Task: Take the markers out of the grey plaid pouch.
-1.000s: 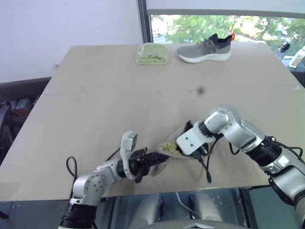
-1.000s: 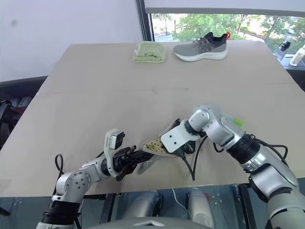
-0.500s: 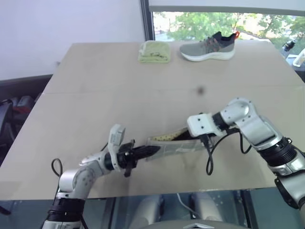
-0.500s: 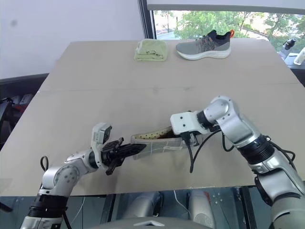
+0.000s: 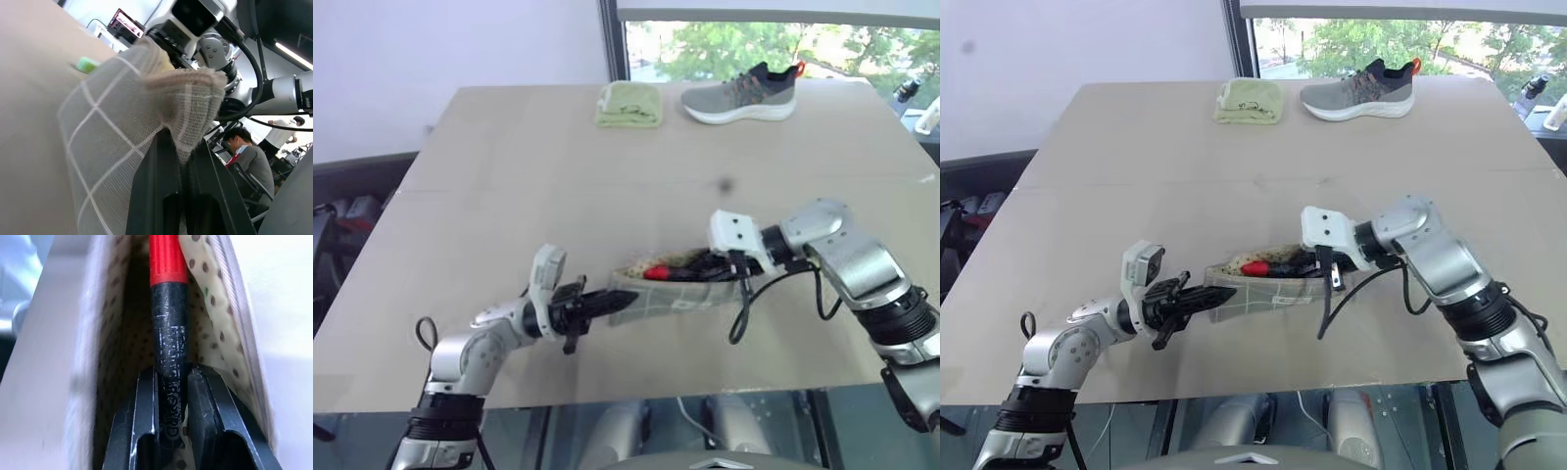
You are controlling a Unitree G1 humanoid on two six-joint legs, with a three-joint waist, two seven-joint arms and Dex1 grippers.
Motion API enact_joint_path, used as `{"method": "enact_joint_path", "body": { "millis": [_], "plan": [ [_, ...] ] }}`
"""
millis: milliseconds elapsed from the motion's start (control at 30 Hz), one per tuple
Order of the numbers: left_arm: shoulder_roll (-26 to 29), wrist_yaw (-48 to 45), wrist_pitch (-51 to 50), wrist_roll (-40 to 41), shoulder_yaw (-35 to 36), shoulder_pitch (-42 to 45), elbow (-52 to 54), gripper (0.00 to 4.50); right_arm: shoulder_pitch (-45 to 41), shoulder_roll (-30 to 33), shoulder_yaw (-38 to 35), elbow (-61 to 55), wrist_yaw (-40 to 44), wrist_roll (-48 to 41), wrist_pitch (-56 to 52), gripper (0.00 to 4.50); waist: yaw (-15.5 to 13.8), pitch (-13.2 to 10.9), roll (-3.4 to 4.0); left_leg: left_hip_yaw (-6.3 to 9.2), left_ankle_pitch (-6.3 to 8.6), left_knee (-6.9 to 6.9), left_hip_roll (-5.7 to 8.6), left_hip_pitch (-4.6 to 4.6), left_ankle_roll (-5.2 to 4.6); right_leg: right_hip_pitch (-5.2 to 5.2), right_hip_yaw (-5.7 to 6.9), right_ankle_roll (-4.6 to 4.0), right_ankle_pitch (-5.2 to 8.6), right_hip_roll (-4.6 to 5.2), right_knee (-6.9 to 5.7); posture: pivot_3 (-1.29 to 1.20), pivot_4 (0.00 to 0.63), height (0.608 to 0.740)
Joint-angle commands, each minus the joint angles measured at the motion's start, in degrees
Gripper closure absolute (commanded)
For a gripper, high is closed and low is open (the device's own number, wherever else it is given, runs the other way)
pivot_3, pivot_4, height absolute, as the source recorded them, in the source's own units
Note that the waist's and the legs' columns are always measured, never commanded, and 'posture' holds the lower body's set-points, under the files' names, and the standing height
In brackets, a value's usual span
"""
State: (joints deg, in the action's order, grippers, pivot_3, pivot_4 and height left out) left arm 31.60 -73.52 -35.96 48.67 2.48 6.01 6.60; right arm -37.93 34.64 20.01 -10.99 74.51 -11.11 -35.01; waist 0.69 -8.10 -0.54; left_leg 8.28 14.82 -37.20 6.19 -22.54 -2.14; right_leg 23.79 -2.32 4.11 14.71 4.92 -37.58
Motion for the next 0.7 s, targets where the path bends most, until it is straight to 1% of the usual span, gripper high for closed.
{"method": "enact_joint_path", "body": {
  "millis": [33,267,433,600,700],
  "plan": [
    [-0.3,-0.7,-0.9,-0.1,-2.7,-1.3,3.8,4.50,-0.8,-2.1,-6.7,-2.9,-4.5,-5.4,-3.8,4.21,0.0,0.0,0.01,0.00,0.00,0.00,0.00,0.00,0.00,0.00,0.00,0.00,0.00,0.00,0.00,0.00,0.150,0.740],
    [-0.4,-0.1,-0.6,-0.2,-1.9,-1.0,2.9,4.50,2.0,-0.9,-10.8,-7.0,0.3,-17.0,-5.1,4.21,-0.1,0.0,0.01,0.02,0.00,-0.02,0.00,-0.01,0.00,-0.01,0.01,0.00,0.00,0.01,0.01,0.00,0.150,0.740],
    [-0.5,0.1,-0.5,-0.4,-2.2,-0.7,2.6,4.50,2.0,-3.8,-13.8,-7.2,-1.6,-23.2,-6.4,4.21,0.2,0.0,0.04,-0.01,0.00,-0.01,0.00,0.01,-0.01,-0.01,-0.02,0.00,0.00,0.00,-0.03,0.00,0.150,0.740],
    [-1.0,0.5,-0.4,-0.5,-2.5,-0.4,2.4,4.50,2.5,-4.6,-15.4,-7.8,-1.9,-28.3,-7.3,4.21,0.0,0.0,0.05,0.02,0.00,-0.02,0.00,0.00,-0.01,-0.01,0.01,0.00,0.00,0.00,-0.02,0.00,0.150,0.740],
    [-1.2,0.6,-0.3,-0.6,-2.5,-0.3,2.3,4.50,2.0,-6.8,-16.0,-6.7,-7.0,-29.0,-8.3,4.21,0.0,0.0,0.05,0.03,0.00,-0.02,0.00,0.00,-0.01,-0.01,0.01,0.00,0.00,0.00,-0.02,0.00,0.150,0.740]
  ]
}}
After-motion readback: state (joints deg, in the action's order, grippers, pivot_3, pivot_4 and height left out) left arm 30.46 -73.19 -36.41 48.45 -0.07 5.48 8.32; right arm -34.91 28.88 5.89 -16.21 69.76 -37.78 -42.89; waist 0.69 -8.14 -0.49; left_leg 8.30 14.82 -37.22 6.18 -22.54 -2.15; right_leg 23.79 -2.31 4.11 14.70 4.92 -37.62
